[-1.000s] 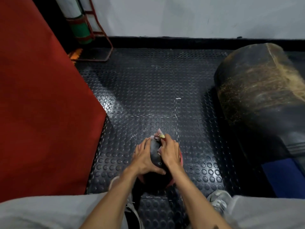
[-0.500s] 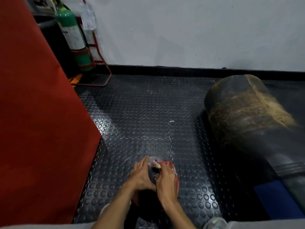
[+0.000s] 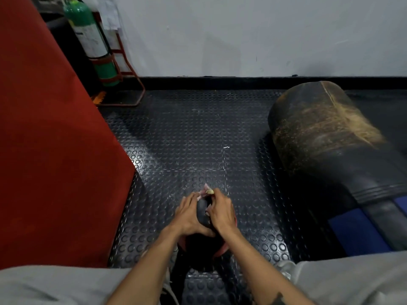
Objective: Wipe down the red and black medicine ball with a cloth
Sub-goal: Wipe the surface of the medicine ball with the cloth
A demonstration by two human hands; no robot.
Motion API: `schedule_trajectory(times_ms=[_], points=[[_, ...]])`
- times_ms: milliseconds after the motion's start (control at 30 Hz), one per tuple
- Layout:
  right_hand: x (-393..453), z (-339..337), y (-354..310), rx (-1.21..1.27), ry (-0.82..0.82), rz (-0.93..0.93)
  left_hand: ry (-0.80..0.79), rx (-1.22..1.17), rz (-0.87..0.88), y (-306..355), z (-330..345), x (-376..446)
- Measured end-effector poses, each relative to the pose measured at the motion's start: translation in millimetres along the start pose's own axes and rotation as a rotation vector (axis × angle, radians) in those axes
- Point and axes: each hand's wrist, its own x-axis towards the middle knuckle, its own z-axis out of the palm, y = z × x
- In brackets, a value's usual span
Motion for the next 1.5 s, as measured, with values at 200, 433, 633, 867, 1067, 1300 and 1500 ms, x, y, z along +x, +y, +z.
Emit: schedule_trajectory(times_ms=[200, 433, 633, 867, 1067, 1300, 1500], points=[[-16, -2, 17, 0.024, -0.037, -0.060, 0.025, -0.028, -0.188, 7, 6, -17], [-4, -6, 21, 0.074, -0.074, -0.074, 0.030, -0.053, -0.146, 3, 14, -23], [-34, 18, 14, 0.014, -0.126, -0.366, -0.009, -0.048, -0.135, 0, 5, -15], [-28, 17, 6, -0.063, -0.113, -0.324, -0.018, -0.009, -0.116, 1, 7, -13], [2, 7, -7, -0.195, -0.113, -0.173, -0.022, -0.017, -0.134, 8, 7, -22], [-1, -2, 0, -0.218, -0.231, -0.281, -0.040, 0.037, -0.071, 2, 4, -19], [-22, 7, 2, -0.129, -0.309, -0.401, -0.117, -0.040, -0.094, -3, 3, -13]])
